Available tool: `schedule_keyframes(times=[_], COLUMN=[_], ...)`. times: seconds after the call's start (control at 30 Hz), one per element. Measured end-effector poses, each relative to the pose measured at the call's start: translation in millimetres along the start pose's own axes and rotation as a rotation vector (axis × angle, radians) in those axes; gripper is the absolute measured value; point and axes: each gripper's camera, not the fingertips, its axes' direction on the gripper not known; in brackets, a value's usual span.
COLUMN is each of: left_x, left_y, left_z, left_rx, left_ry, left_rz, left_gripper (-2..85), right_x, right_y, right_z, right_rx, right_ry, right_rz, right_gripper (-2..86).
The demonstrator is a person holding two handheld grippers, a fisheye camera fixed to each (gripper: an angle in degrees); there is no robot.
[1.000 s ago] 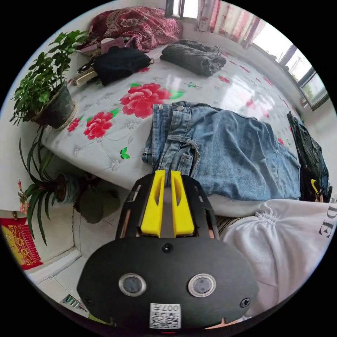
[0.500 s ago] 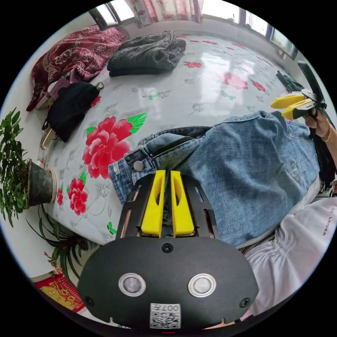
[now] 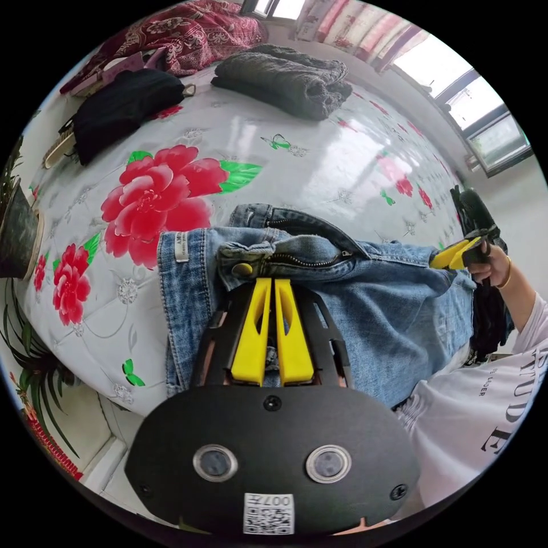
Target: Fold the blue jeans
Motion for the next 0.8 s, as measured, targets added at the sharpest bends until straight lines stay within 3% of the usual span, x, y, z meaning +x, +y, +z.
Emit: schedule_keyframes(times=[0.17,0.23,0.33,0.47,0.57,0.73,0.8], left_x=[-3.1,-3.3,-3.2,-4.2,-4.0,-1.3,7.9], left_y=[-0.1,0.3,-0.1,-5.0,-6.2,7.2,15.3], left_z=[-1.4,-2.7,-6.1,-6.6,-8.6,-38.7,-70.3], left_rx=[0.003,0.005,-0.005,-0.009,-0.020,0.030,0.135], left_ry=[0.009,0.007,0.010,0.045,0.049,0.070,0.062], left_rz=[0.002,0.003,0.033,0.020,0.010,-0.005,0.059], left_gripper=[-0.9,-1.0,-1.0,-0.9,-0.7,1.4,4.9], right_x=[31.9,25.2,7.6,-5.3,-3.8,-17.6,-39.2], right_y=[-32.3,-35.0,-21.0,-15.1,-10.7,8.7,20.1], right_z=[27.4,25.1,-28.4,-65.2,-61.6,-37.9,-22.4], right_rx=[-0.018,-0.014,0.139,0.232,0.318,0.251,0.232], right_ry=[-0.043,-0.078,-0.101,0.054,0.021,0.062,0.176], right_rz=[0.141,0.086,-0.034,-0.061,-0.069,-0.154,-0.242], right_gripper=[5.2,3.4,1.3,0.5,1.2,5.0,5.3])
